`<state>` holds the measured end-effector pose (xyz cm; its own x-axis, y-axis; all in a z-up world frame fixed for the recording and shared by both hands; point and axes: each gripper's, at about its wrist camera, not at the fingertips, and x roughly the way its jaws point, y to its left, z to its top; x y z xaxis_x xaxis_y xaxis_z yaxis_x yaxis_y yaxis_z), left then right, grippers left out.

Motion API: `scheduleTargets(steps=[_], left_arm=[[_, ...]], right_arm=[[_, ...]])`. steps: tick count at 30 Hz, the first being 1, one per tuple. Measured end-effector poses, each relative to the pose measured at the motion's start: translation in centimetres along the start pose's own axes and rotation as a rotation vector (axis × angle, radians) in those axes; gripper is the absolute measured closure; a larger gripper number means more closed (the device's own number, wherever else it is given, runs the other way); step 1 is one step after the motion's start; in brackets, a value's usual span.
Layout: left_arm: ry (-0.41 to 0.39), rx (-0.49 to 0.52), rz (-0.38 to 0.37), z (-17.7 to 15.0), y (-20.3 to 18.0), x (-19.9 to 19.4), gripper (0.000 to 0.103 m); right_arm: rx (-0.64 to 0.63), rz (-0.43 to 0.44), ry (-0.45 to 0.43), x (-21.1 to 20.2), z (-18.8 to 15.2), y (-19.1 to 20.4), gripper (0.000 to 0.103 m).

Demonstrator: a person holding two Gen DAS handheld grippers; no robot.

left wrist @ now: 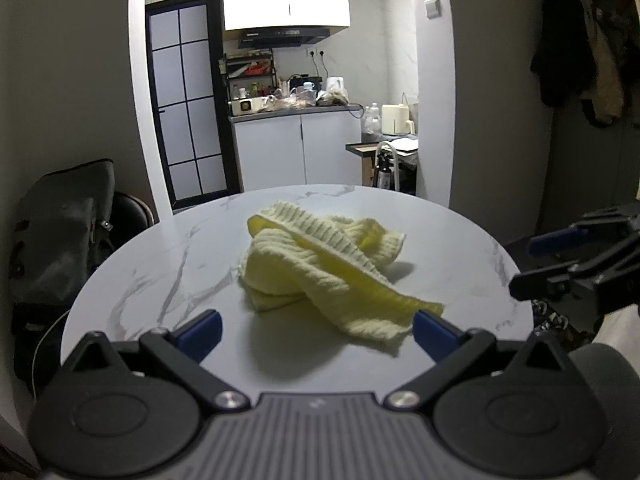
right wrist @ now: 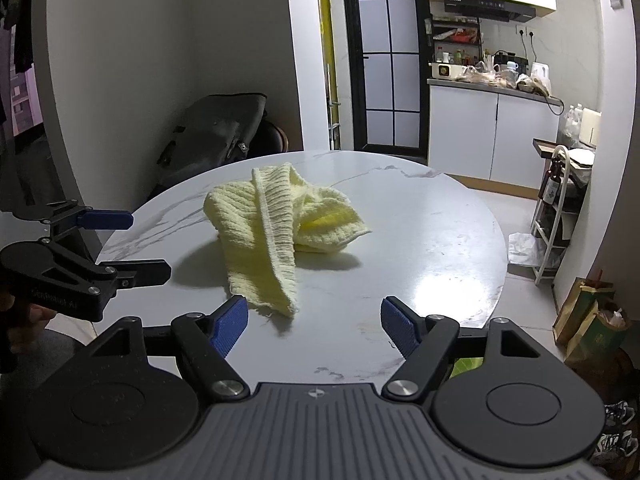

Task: Fold towel
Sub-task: 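Position the left gripper fingers around the towel's loose edge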

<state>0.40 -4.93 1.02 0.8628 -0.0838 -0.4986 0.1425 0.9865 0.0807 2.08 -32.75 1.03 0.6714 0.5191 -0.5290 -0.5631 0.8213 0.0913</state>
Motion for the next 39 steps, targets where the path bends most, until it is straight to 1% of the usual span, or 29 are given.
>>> scheduleTargets(steps=[4,6,9,14,17,18,19,21,26,29,32,37,39], left_arm=[[0.003,0.009,0.020,0.0,-0.8,-0.1,0.000],[0.004,-0.028,0.020,0.0,-0.7,-0.4,0.000],[-0.005,-0.074,0.008,-0.2,-0.5,-0.8,0.000],[-0.018,-0.072,0.032,-0.3,-0.8,-1.2,0.001],[-0.025,-0.067,0.016,-0.2,-1.1,-1.1,0.003],[-0.029,-0.060,0.013,-0.2,-1.4,-1.1,0.005],[-0.031,-0.055,0.010,-0.1,-1.6,-1.1,0.008],[-0.026,-0.044,-0.006,0.0,-2.2,-0.8,0.011],[-0.010,-0.045,-0.036,0.0,-3.3,0.3,0.012],[-0.003,-0.052,-0.051,-0.1,-3.7,1.0,0.014],[-0.002,-0.035,-0.045,-0.1,-4.5,1.7,0.014],[0.002,-0.039,-0.071,0.0,-5.5,3.2,0.014],[0.008,-0.033,-0.069,0.0,-5.9,3.8,0.014]], right_arm=[[0.020,0.018,0.001,0.3,-0.2,-0.6,0.032],[0.028,0.036,0.002,0.4,-0.3,-0.8,0.034],[0.026,0.059,-0.009,0.7,-0.4,-0.8,0.034],[0.031,0.068,-0.028,0.9,-0.3,-0.9,0.034],[0.018,0.067,-0.038,0.9,-0.2,-0.7,0.035],[0.015,0.069,-0.040,0.8,-0.2,-0.7,0.038],[0.014,0.075,-0.041,0.8,0.0,-0.8,0.039],[0.014,0.077,-0.044,0.8,0.1,-0.9,0.041],[0.017,0.076,-0.046,1.0,0.4,-1.8,0.047],[0.017,0.074,-0.041,1.2,0.4,-2.2,0.047],[0.018,0.075,-0.040,1.4,0.6,-2.5,0.047],[0.017,0.074,-0.041,2.3,1.0,-3.3,0.047],[0.021,0.076,-0.040,2.6,1.2,-3.6,0.047]])
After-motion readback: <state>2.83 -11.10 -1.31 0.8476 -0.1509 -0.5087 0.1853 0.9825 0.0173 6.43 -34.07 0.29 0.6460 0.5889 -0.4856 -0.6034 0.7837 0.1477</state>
